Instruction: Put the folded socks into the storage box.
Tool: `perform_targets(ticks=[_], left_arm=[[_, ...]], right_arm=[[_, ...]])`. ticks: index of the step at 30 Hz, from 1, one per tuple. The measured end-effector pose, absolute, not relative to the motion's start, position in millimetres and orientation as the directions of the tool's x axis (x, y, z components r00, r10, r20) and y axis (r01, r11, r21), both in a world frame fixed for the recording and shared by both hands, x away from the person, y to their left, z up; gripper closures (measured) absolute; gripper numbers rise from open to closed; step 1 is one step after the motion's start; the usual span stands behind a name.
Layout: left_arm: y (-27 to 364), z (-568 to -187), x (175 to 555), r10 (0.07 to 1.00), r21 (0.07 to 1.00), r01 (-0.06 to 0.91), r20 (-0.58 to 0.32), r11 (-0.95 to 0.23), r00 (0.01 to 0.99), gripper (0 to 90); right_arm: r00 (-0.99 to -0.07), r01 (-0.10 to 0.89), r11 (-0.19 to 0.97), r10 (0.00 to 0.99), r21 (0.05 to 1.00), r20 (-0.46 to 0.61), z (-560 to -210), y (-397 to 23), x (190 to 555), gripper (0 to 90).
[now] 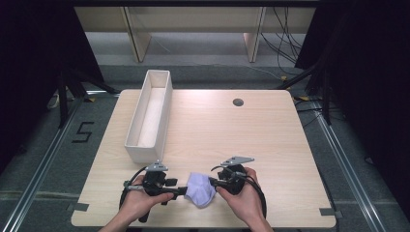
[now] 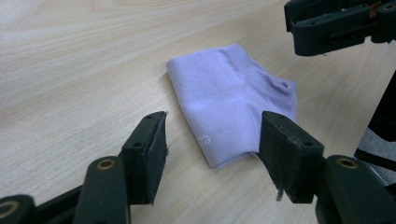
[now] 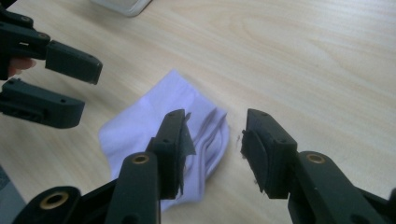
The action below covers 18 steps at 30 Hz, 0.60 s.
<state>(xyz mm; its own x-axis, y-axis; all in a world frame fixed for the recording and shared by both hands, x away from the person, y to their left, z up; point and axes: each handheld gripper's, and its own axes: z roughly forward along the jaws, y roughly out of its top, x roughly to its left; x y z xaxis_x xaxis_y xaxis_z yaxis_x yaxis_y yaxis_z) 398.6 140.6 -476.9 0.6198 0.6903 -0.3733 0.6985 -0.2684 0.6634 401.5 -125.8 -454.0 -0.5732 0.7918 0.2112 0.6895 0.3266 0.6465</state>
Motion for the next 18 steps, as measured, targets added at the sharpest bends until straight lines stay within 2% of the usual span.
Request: perform_targets(ticks=[3,10,18], left_arm=[[138,-481,401,0.689,0.664,0.705,-0.391,-0.247,0.61,42.5],[133,-486,409,0.706,0.644,0.718,-0.378,-0.264,0.599,44.0],[131,-492,421,0.715,0.626,0.746,-0.412,-0.229,0.565,44.2]], right_arm=[[-0.59,0.698,0.346,0.774,0.626,0.23,-459,-124,400,58.4],[-0.562,0.736,0.329,0.785,0.592,0.262,-471,-119,401,56.8],[-0.57,0.729,0.357,0.788,0.584,0.231,-478,-112,406,63.1]])
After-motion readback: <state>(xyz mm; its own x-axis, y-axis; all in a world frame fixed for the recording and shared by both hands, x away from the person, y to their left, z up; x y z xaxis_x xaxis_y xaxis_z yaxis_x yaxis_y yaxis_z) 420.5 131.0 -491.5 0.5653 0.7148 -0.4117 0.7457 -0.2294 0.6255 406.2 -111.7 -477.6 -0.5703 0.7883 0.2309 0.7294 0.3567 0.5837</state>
